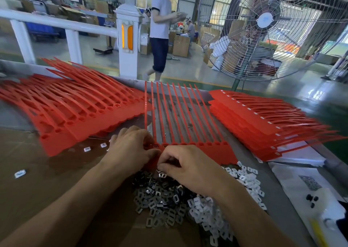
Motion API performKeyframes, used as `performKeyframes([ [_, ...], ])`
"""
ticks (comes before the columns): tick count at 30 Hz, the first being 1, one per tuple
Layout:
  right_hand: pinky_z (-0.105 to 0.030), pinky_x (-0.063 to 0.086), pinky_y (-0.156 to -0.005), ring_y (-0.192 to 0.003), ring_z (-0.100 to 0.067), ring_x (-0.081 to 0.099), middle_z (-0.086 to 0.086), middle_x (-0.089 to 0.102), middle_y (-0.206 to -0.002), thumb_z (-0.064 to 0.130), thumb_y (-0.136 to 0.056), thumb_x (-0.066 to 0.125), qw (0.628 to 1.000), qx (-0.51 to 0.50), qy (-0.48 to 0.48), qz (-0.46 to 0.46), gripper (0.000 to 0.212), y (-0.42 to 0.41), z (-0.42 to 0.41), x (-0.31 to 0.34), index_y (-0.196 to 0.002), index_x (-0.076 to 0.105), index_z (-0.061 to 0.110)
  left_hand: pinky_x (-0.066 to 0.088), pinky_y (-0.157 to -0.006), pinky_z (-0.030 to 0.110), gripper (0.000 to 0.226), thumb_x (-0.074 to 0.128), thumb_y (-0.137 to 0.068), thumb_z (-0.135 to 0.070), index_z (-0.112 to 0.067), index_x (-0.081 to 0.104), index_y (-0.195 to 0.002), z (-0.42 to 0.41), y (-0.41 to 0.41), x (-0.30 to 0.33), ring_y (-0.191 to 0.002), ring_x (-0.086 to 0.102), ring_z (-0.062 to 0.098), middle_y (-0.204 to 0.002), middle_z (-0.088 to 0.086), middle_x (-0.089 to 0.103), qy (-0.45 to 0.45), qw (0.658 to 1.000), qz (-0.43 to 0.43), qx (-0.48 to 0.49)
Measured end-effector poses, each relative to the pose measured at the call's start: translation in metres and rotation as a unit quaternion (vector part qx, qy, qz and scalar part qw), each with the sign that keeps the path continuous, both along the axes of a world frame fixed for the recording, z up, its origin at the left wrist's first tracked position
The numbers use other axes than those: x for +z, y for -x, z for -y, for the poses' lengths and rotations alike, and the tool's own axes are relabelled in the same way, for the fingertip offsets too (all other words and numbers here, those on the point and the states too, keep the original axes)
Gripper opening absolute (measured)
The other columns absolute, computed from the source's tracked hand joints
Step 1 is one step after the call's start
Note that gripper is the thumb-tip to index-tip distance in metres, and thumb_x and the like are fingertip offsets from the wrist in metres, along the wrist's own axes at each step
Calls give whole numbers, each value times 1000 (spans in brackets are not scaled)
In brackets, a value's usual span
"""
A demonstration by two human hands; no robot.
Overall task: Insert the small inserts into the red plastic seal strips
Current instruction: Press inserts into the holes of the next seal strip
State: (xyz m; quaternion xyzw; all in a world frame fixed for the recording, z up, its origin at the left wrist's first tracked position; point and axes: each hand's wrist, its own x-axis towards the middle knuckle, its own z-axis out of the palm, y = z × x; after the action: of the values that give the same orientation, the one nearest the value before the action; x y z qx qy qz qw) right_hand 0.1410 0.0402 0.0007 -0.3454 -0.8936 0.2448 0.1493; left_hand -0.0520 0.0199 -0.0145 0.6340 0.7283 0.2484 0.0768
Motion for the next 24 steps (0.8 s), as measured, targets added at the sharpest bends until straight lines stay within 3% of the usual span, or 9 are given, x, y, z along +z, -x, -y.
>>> performKeyframes([
  [8, -14, 50, -70, -82, 1, 67, 17, 70, -87, 28, -92, 74, 999, 8, 39, -26, 6, -4, 0, 0, -92, 73, 33, 30, -104, 40, 32, 69, -85, -57, -39, 67, -111, 1, 0, 0, -122, 43, 17, -124, -11, 54, 4, 1000, 1, -1],
  [14, -18, 49, -60, -68, -3, 66, 14, 71, -80, 25, -93, 71, 996, -8, 61, -61, 9, -8, -1, -1, -89, 71, 32, 30, -104, 40, 33, 70, -84, -59, -39, 67, -111, 0, 0, -1, -123, 43, 17, -125, -10, 54, 6, 1000, 3, -2],
  [18, -22, 51, -60, -64, -3, 63, 11, 69, -76, 21, -93, 69, 992, -33, 79, -93, 14, -10, -2, -1, -87, 70, 33, 30, -102, 38, 32, 71, -83, -59, -39, 66, -108, 0, 1, -1, -121, 43, 16, -124, -11, 54, 2, 1000, 7, -2],
  [21, -17, 49, -57, -62, -1, 64, 12, 70, -75, 16, -93, 68, 987, -64, 92, -115, 19, -15, -6, -1, -88, 71, 34, 29, -101, 39, 32, 72, -82, -59, -40, 67, -108, 0, 1, -3, -121, 43, 15, -122, -12, 54, -1, 1000, 11, -2],
  [24, -14, 50, -64, -72, 1, 67, 14, 73, -83, 15, -92, 72, 977, -115, 99, -151, 19, -22, -14, 0, -92, 75, 33, 29, -102, 39, 32, 72, -82, -60, -41, 67, -108, -1, 1, -3, -120, 42, 14, -121, -14, 54, 0, 1000, 14, -1],
])
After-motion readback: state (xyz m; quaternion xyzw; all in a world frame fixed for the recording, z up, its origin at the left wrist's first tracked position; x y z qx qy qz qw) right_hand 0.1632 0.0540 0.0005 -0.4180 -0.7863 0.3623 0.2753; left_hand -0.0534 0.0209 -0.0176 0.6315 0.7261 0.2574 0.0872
